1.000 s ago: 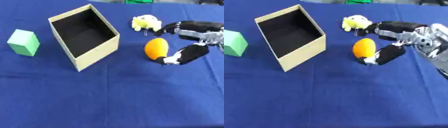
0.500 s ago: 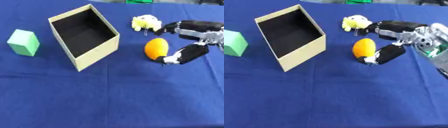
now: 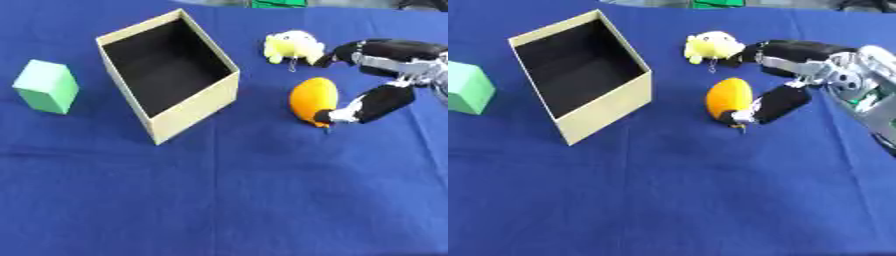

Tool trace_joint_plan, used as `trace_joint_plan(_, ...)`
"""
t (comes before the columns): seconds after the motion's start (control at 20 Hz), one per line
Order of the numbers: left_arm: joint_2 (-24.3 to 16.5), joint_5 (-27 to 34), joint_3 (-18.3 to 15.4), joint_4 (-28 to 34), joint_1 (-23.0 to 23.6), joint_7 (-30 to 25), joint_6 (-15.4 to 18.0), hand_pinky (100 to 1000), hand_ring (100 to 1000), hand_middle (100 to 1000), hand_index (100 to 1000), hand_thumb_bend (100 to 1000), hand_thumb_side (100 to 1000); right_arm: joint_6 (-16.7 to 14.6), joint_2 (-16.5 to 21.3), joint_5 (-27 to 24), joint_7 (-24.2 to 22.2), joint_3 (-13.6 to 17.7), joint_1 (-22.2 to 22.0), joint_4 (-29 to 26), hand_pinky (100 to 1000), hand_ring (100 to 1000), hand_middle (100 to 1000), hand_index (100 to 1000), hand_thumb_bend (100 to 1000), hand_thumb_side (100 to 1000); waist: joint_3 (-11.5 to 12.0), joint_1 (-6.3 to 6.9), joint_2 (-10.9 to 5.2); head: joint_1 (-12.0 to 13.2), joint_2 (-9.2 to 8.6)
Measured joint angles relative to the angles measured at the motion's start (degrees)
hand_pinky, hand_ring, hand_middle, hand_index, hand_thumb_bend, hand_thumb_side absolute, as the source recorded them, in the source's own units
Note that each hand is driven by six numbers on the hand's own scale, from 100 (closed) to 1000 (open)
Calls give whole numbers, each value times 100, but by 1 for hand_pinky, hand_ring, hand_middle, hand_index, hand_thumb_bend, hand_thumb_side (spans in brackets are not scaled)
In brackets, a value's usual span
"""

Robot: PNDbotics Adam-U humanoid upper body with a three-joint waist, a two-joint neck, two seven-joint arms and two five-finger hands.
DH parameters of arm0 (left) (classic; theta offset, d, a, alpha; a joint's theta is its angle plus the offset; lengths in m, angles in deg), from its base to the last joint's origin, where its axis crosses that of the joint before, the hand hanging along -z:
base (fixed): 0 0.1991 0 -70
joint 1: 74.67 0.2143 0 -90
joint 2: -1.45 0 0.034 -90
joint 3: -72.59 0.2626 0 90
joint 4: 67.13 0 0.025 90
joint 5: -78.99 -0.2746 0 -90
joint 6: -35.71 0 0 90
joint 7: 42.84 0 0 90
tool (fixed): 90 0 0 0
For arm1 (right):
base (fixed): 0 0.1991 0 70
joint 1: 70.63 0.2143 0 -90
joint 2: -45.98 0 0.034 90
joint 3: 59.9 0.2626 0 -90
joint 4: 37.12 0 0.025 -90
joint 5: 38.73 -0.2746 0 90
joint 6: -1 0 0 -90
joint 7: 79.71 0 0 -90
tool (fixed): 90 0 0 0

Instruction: Pick up objects on the table and place them in the box.

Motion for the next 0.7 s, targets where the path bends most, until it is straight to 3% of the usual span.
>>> trace_joint_plan(0.25,37,0,2,0,0,-7,6,525,694,717,814,254,1000,-218,-190,323,124,-124,138,549,893,965,878,946,489,591,0,0,0,-2,-2)
trace_joint_plan(0.7,38,0,2,0,-10,-10,10,525,694,718,813,249,1000,-425,-296,429,228,-141,200,962,894,968,878,944,463,606,14,-1,1,-24,-8)
